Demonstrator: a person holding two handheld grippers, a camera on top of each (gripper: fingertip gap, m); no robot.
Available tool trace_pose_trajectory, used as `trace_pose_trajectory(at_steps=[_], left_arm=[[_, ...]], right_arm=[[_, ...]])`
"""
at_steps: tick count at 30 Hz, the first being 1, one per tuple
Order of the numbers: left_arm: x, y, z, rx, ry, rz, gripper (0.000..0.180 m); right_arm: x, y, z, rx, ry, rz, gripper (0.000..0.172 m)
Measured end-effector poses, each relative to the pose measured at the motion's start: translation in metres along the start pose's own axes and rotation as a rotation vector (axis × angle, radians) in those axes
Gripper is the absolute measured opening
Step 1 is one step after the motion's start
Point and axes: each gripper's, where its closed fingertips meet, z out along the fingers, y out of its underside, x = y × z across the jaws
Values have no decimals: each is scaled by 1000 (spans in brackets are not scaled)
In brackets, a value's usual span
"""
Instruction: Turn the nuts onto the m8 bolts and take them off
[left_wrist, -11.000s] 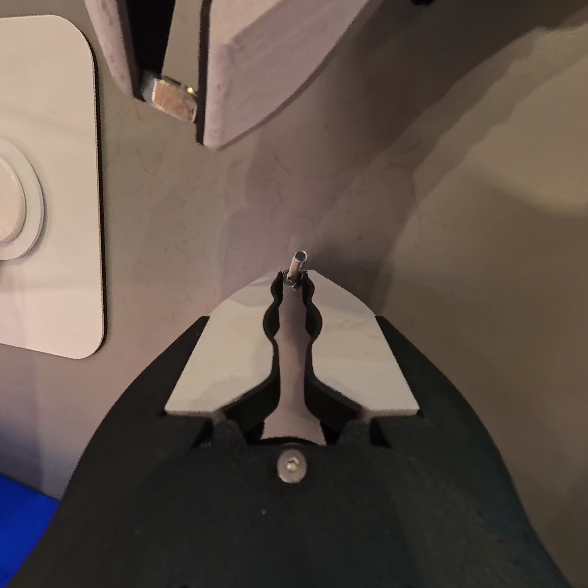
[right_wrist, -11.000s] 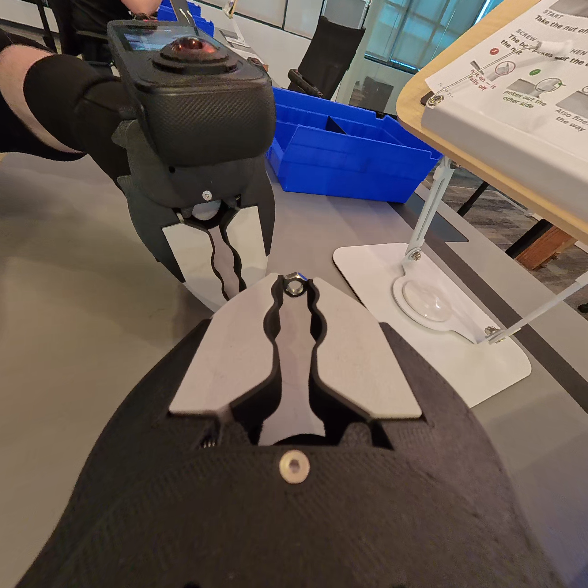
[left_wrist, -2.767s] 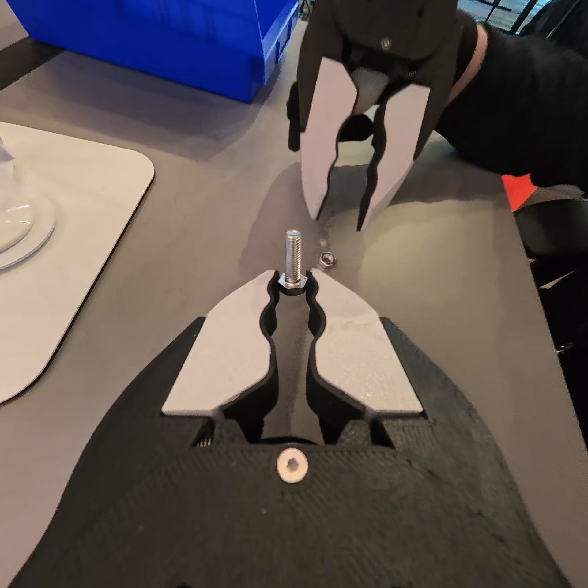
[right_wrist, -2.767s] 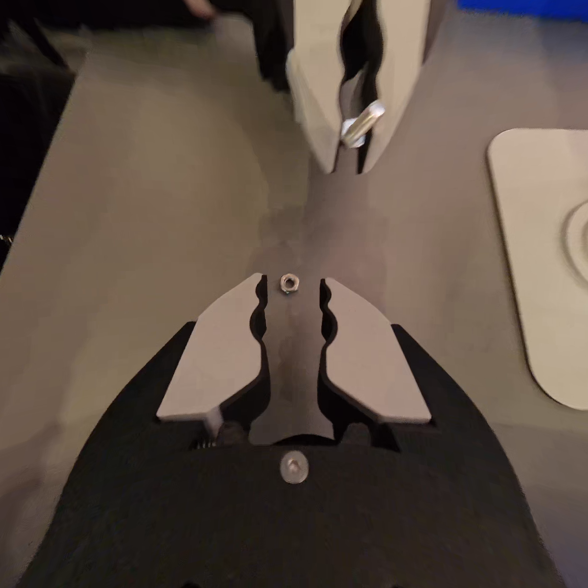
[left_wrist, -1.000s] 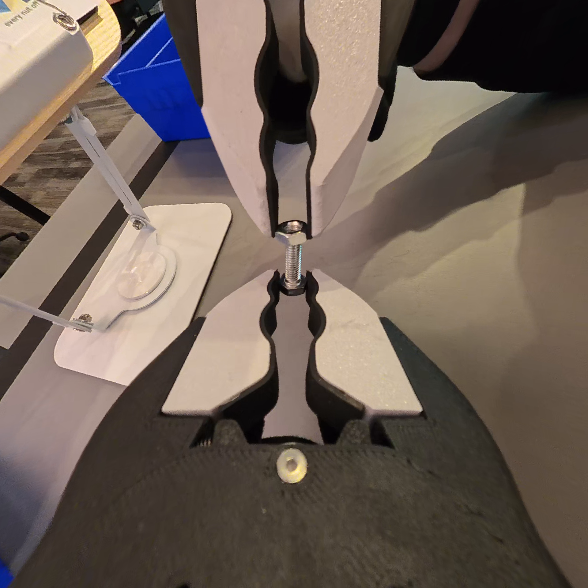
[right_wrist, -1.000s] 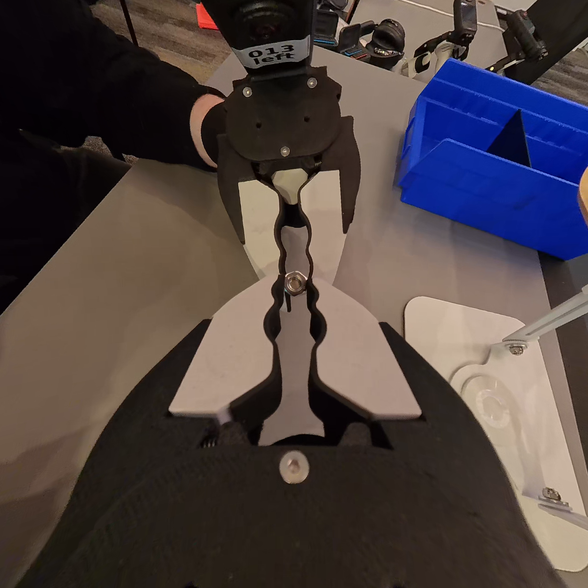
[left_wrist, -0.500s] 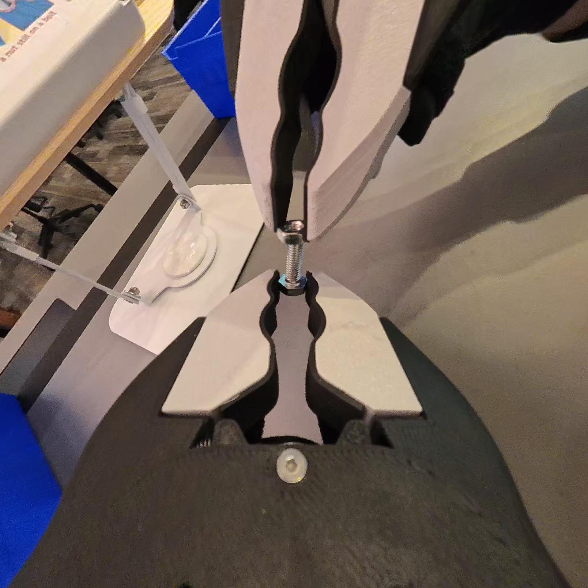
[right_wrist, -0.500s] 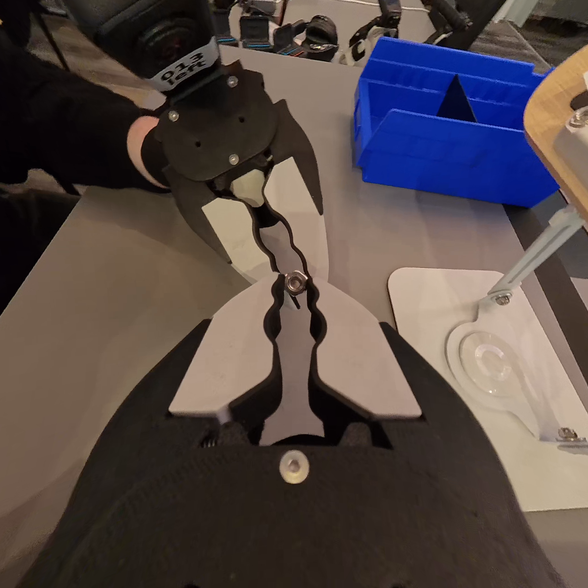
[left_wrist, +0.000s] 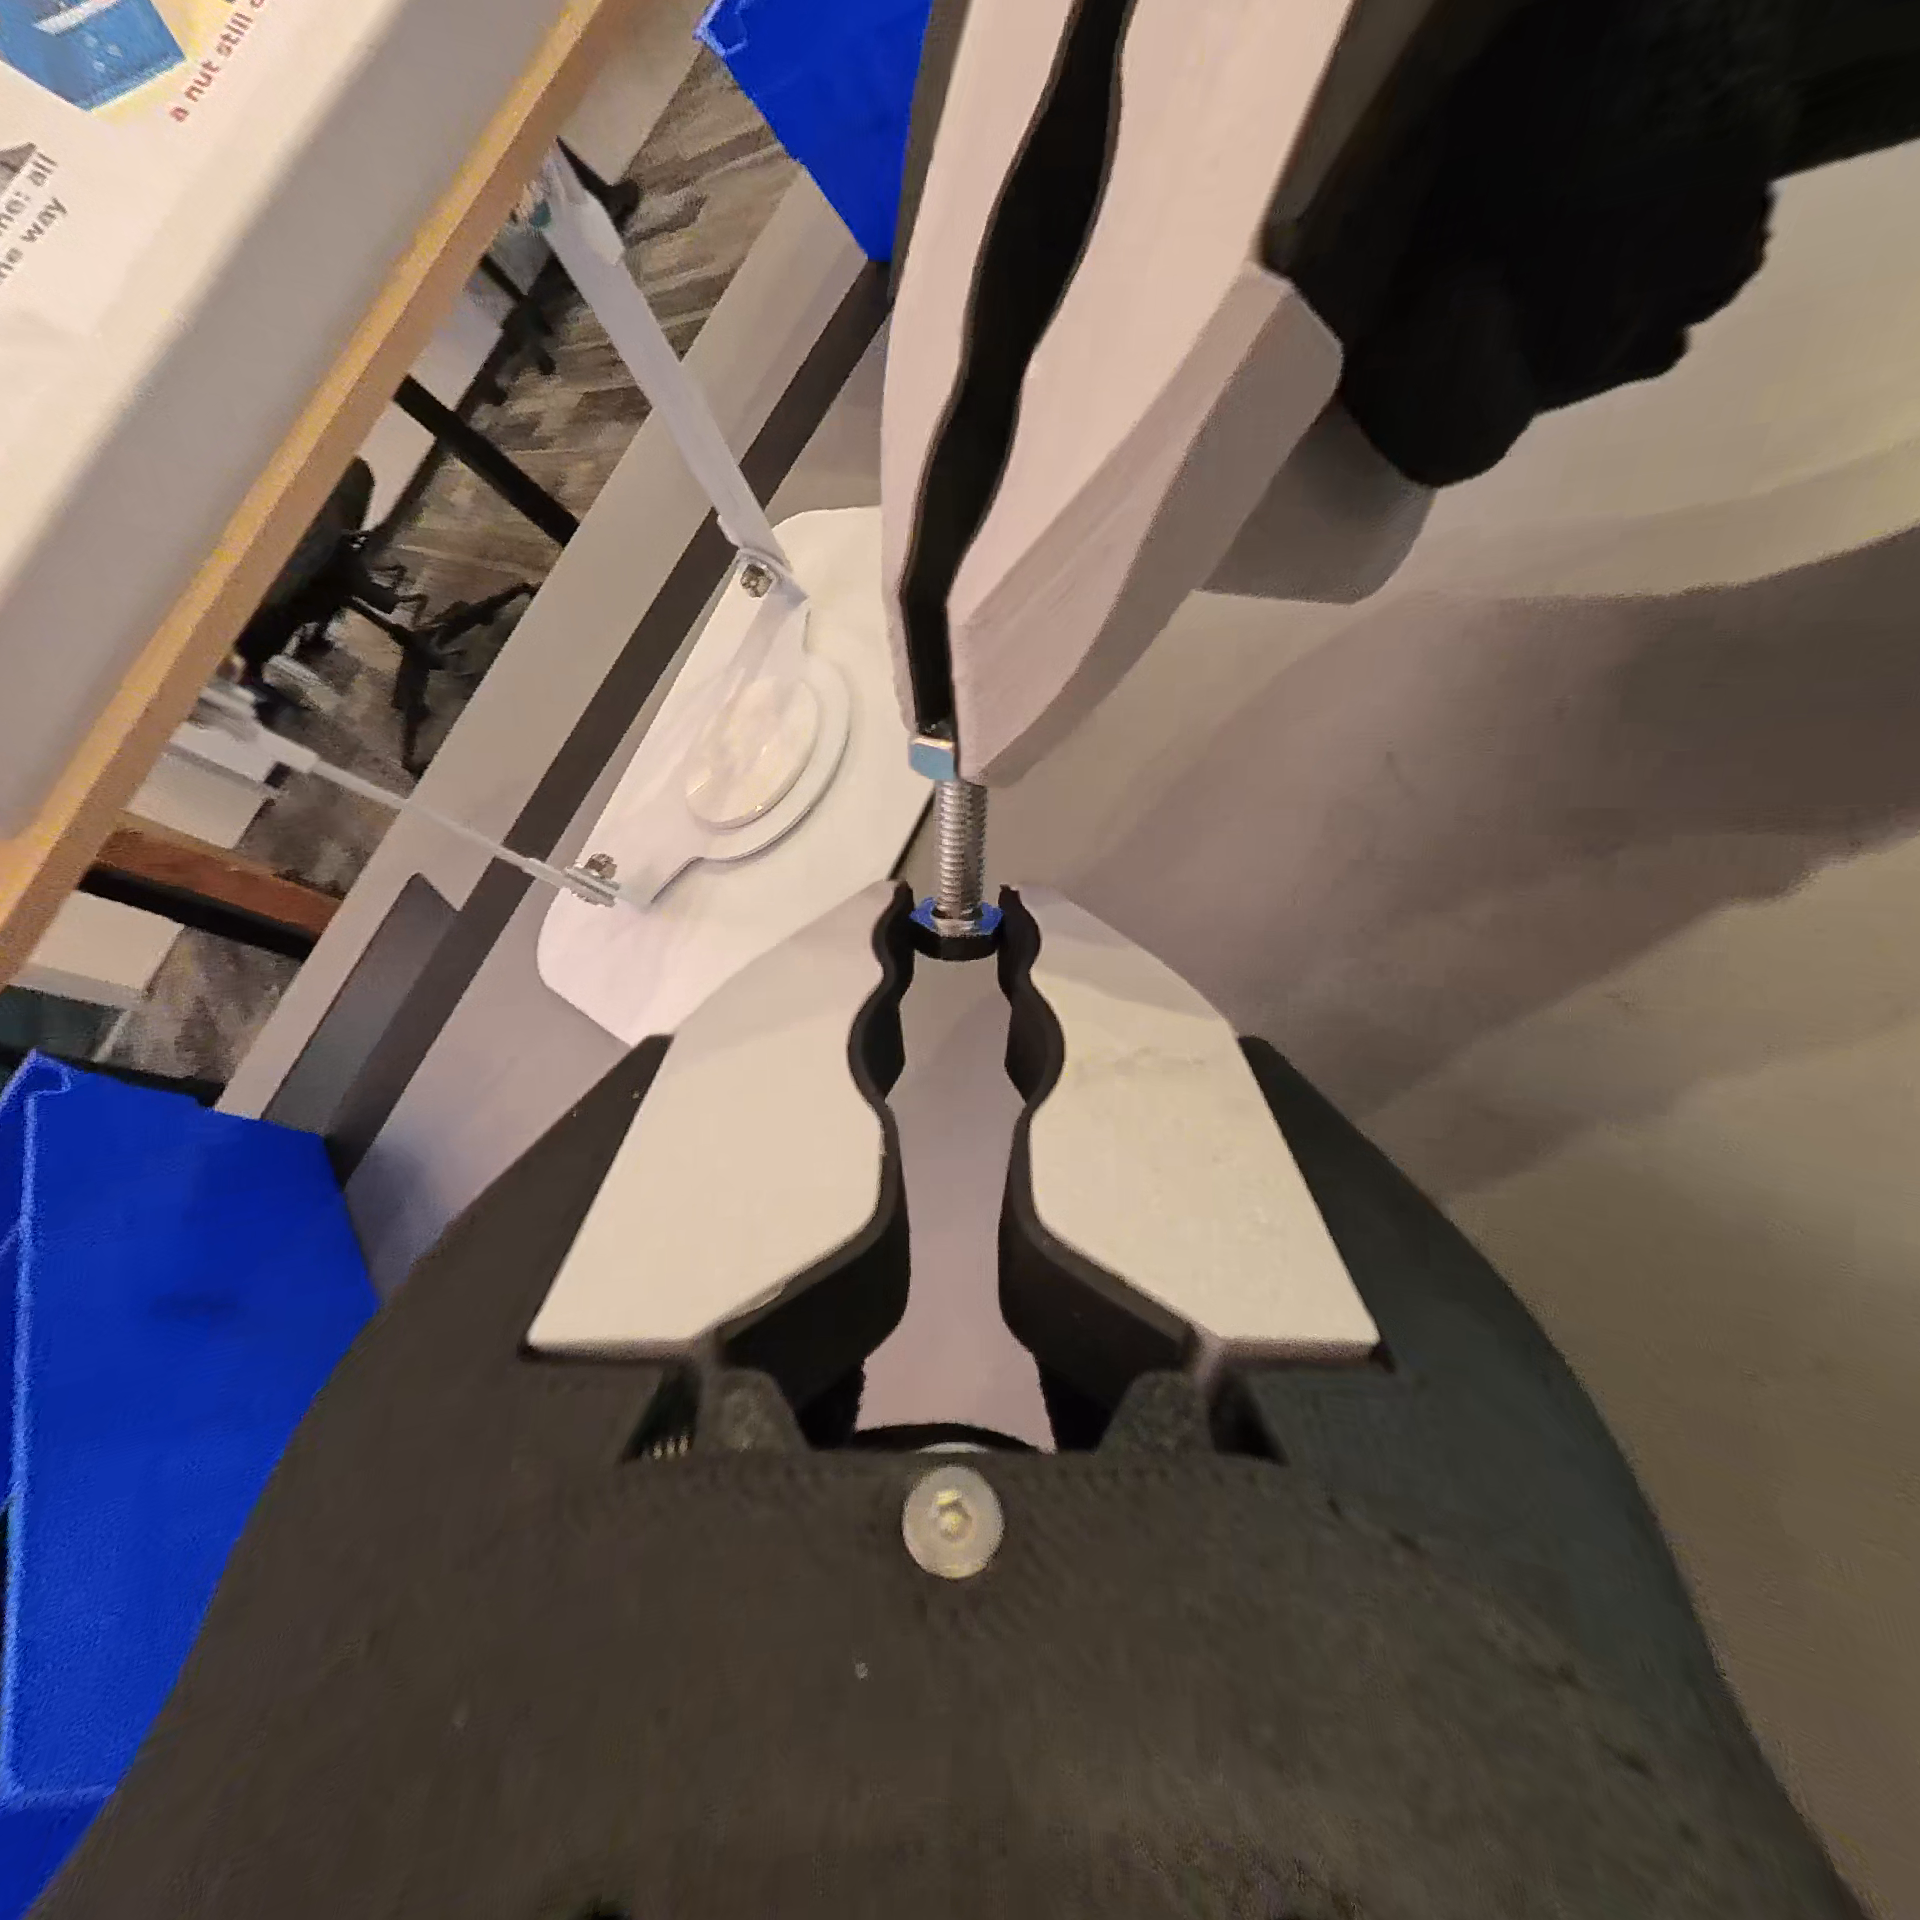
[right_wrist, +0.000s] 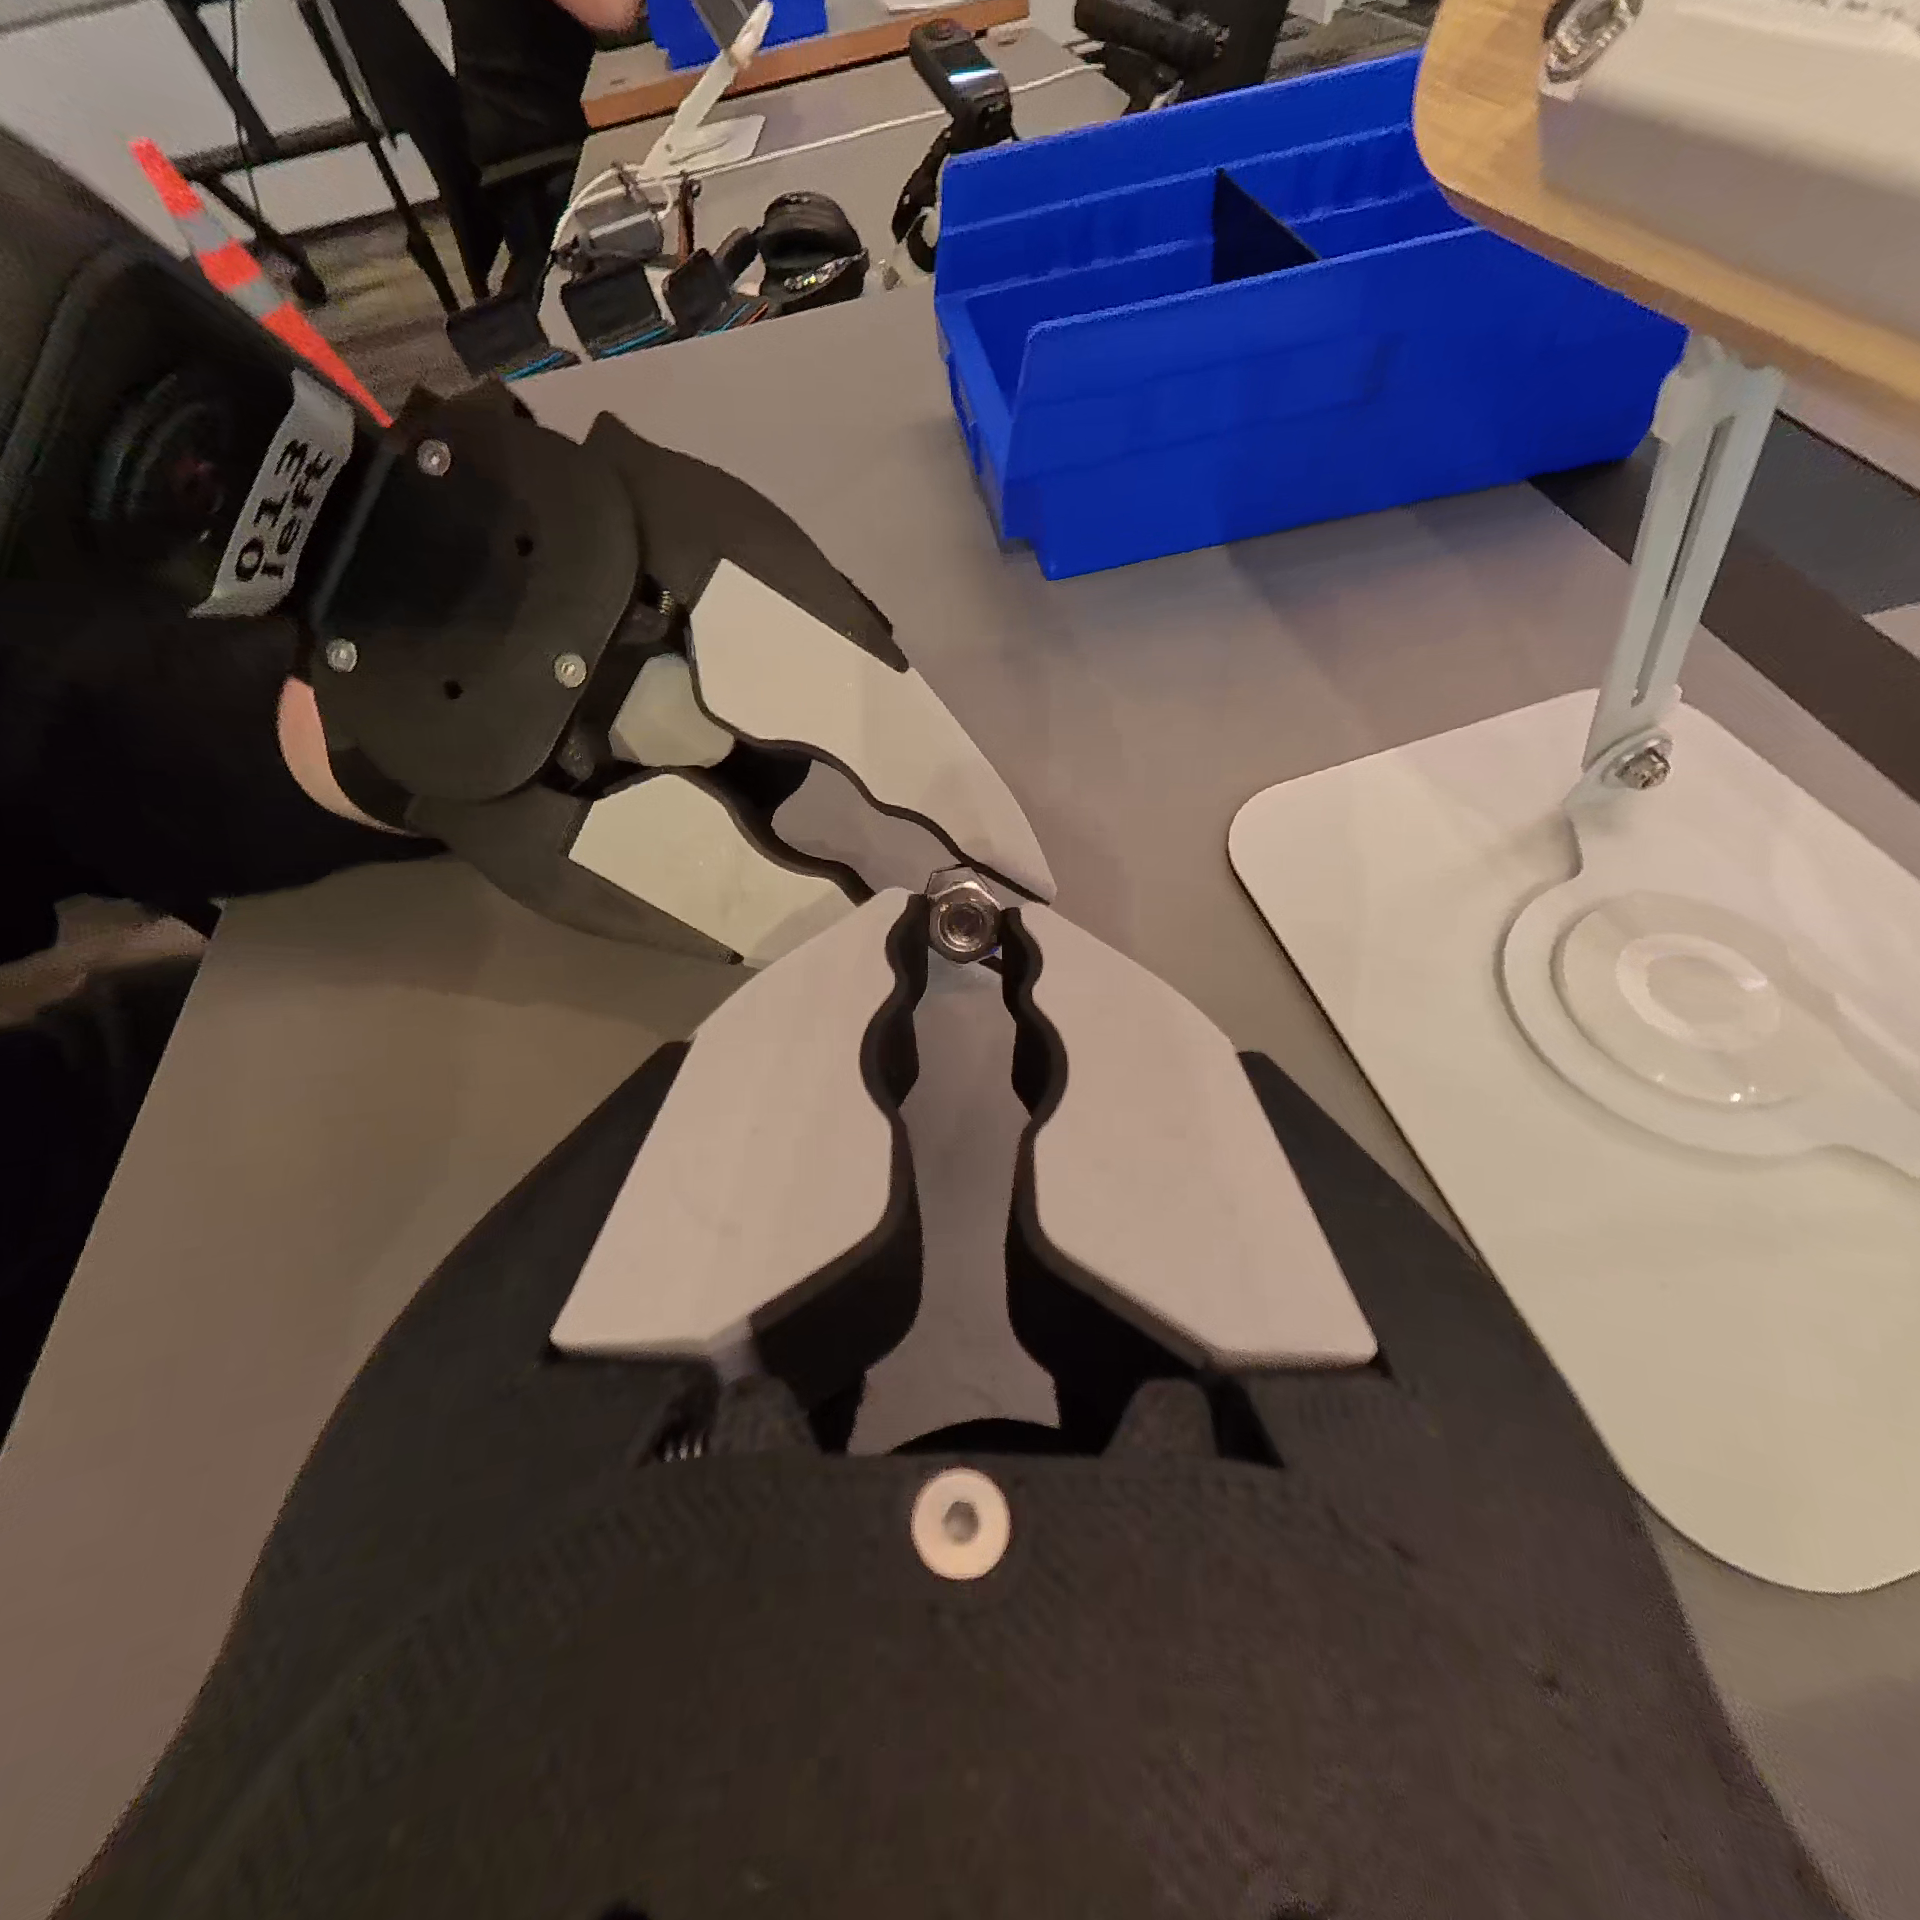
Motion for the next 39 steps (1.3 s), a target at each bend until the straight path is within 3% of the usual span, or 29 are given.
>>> trace_pose_trajectory(at_steps=[13,39], left_arm=[[-9,11,3,-54,-88,95,15],[-7,8,8,-20,-39,35,15]], right_arm=[[10,3,10,94,71,335,14],[7,5,9,132,32,319,14]])
